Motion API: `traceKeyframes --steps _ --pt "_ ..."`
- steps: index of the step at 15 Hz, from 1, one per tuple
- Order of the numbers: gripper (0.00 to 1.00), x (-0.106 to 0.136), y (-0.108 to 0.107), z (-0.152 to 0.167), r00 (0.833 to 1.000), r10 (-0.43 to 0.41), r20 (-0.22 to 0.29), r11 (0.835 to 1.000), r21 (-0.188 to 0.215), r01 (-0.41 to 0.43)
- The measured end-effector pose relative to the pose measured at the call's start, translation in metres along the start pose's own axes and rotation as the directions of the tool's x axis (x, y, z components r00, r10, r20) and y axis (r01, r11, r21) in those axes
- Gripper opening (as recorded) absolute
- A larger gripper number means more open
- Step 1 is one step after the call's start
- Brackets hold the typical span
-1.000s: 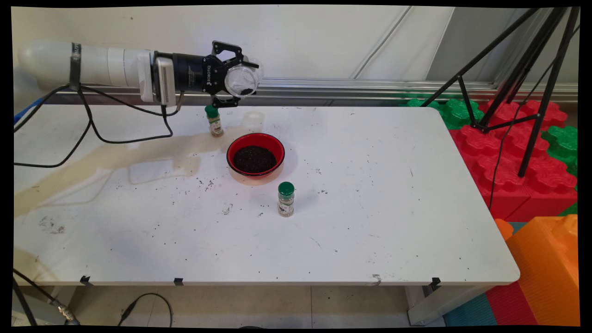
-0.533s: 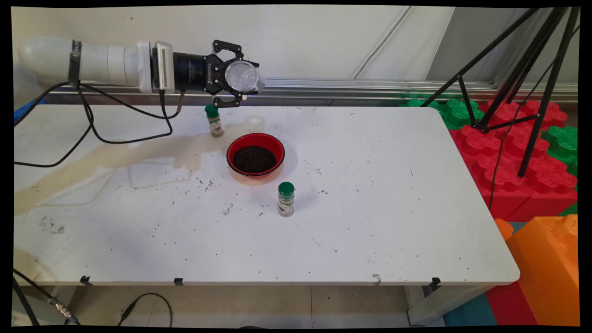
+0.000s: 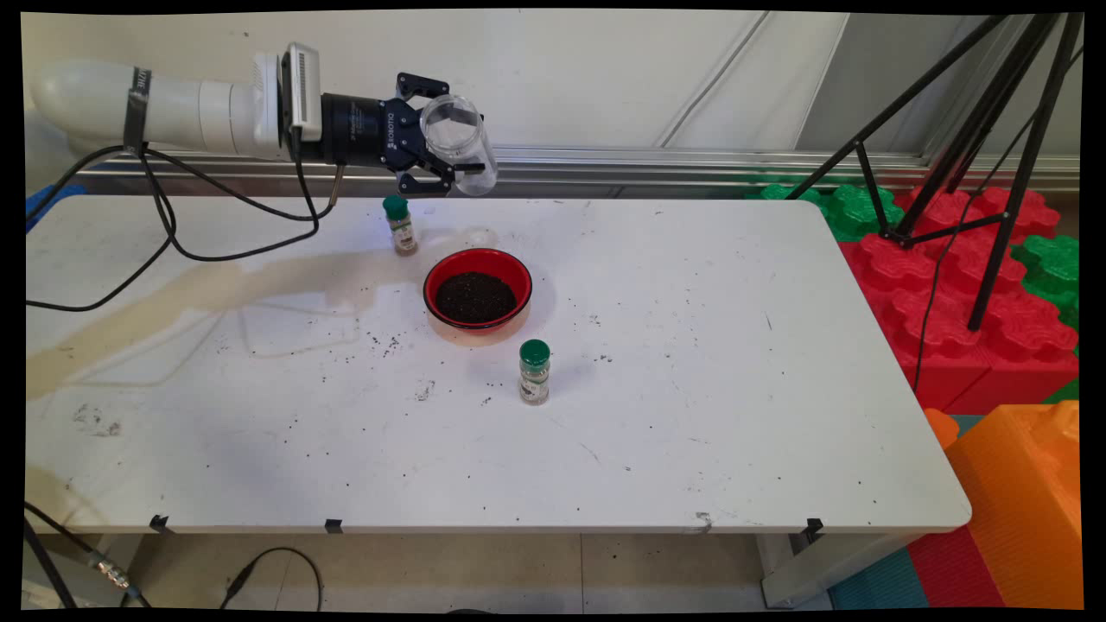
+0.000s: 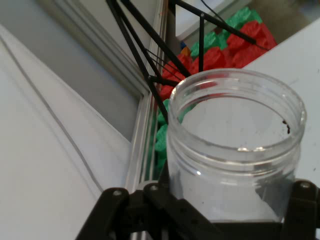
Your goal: Pour the black seasoning powder in the red bowl, then place the picked object on the table
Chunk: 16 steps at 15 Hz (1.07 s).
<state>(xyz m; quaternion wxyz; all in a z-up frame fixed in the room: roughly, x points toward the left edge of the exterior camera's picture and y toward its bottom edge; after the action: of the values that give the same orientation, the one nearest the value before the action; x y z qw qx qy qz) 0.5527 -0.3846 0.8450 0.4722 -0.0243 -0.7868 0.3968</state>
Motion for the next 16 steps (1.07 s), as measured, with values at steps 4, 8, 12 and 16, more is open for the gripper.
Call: traceKeyframes --steps 4,8,12,16 --pt "0.00 0.000 -0.002 -0.001 0.985 -0.174 -0.014 0.985 -0.001 0.174" --pt "0.00 0.000 0.000 -0.005 0.949 -0.314 -0.022 0.949 -0.024 0.313" --pt "0.00 0.002 0.003 -0.009 0.907 -0.419 -0.029 0.907 -0.057 0.417" --pt "0.00 0.004 0.010 -0.014 0.866 -0.500 -0.025 0.863 -0.100 0.496"
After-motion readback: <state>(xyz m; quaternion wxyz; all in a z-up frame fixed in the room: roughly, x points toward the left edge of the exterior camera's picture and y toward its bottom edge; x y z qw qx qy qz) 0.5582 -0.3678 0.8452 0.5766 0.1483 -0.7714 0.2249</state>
